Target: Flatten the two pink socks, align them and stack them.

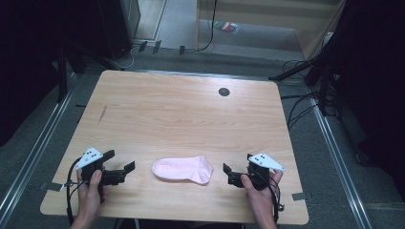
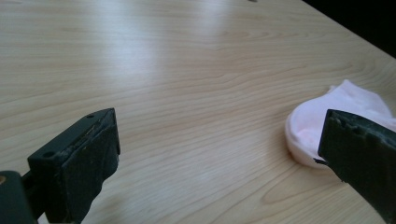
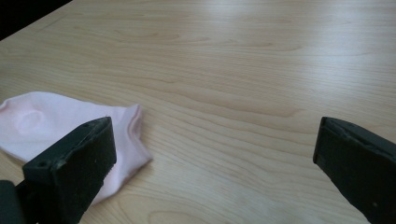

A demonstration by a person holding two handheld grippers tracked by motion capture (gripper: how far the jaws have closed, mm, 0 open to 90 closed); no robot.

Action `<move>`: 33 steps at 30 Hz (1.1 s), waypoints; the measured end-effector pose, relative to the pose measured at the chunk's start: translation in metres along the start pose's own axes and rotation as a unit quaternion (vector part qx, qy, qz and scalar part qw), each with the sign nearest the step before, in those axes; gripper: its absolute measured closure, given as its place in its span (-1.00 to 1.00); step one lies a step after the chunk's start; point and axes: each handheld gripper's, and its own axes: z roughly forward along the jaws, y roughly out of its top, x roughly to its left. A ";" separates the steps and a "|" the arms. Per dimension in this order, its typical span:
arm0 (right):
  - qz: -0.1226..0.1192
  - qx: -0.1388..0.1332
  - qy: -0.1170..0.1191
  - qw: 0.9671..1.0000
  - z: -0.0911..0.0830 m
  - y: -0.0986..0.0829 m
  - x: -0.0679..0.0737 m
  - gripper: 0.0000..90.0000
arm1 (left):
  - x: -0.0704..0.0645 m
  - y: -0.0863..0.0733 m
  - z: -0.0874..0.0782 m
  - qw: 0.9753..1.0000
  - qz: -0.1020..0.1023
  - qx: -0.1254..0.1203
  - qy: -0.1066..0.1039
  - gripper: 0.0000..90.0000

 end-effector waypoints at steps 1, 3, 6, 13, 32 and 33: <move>0.002 0.000 -0.005 1.000 -0.003 -0.002 -0.003 -1.00 | 0.003 -0.001 -0.003 1.000 -0.001 -0.001 0.003 -1.00; 0.002 0.001 -0.009 1.000 -0.007 -0.004 -0.009 -1.00 | 0.008 -0.003 -0.008 1.000 0.001 0.001 0.011 -1.00; 0.002 0.006 -0.022 1.000 -0.014 -0.010 -0.021 -1.00 | 0.019 -0.006 -0.017 1.000 -0.002 0.001 0.020 -1.00; 0.014 0.007 -0.051 0.999 -0.031 -0.021 -0.045 -1.00 | 0.038 -0.012 -0.034 0.999 -0.016 -0.003 0.044 -1.00; 0.054 -0.001 -0.105 0.993 -0.076 -0.047 -0.100 -1.00 | 0.077 -0.020 -0.066 0.993 -0.019 -0.010 0.116 -1.00; 0.056 -0.002 -0.106 0.993 -0.079 -0.048 -0.102 -1.00 | 0.079 -0.020 -0.067 0.993 -0.018 -0.010 0.119 -1.00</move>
